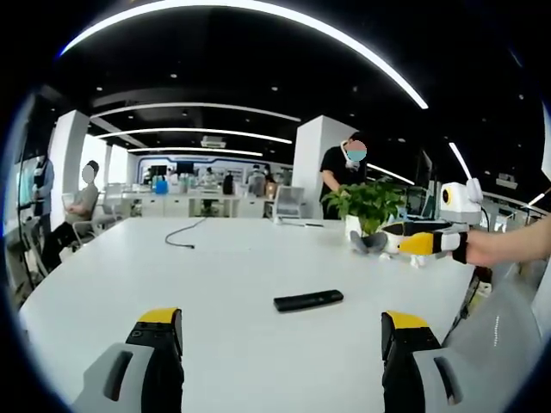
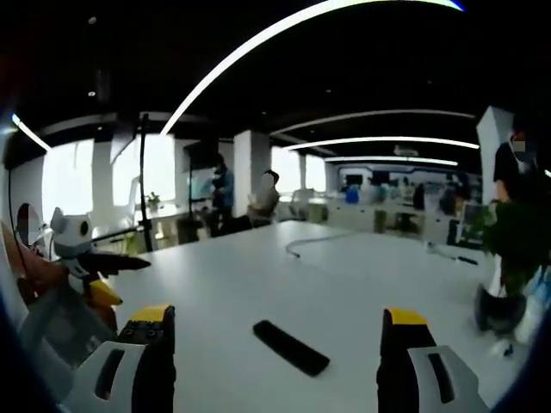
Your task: Press the specified remote control buttons in sequence, fully releasing each button before pressing the next.
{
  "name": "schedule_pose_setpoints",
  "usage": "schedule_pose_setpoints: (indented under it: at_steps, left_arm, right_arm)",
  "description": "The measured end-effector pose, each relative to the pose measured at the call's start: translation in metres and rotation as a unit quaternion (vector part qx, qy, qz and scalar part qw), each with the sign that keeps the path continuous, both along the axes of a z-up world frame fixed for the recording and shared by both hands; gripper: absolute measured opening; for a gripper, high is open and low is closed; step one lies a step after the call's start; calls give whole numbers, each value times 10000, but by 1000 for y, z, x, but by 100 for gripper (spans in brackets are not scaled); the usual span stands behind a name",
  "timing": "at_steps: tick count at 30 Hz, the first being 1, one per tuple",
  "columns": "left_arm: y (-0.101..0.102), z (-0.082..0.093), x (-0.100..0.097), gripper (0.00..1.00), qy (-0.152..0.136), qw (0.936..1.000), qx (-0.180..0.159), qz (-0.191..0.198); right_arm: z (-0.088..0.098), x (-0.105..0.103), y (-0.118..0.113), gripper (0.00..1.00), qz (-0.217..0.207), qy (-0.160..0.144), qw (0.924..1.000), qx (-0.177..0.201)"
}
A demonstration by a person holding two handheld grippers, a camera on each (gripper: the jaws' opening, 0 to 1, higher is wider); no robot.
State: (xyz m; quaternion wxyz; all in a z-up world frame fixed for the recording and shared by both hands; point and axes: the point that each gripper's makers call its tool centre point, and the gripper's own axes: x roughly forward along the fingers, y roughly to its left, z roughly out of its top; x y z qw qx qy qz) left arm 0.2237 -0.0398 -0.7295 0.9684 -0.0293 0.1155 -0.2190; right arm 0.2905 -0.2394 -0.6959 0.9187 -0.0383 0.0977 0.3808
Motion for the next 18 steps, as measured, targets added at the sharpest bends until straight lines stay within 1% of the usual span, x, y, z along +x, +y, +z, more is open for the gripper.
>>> schedule_pose_setpoints:
  at_steps: [9, 18]
  left_arm:
    - [-1, 1, 0, 100, -11, 10000, -3, -8]
    - [-1, 0, -1, 100, -3, 10000, 1, -31]
  right_arm:
    - [0, -13, -3, 99, -37, -3, 10000, -39]
    - [-2, -23, -8, 98, -197, 56, 9997, 97]
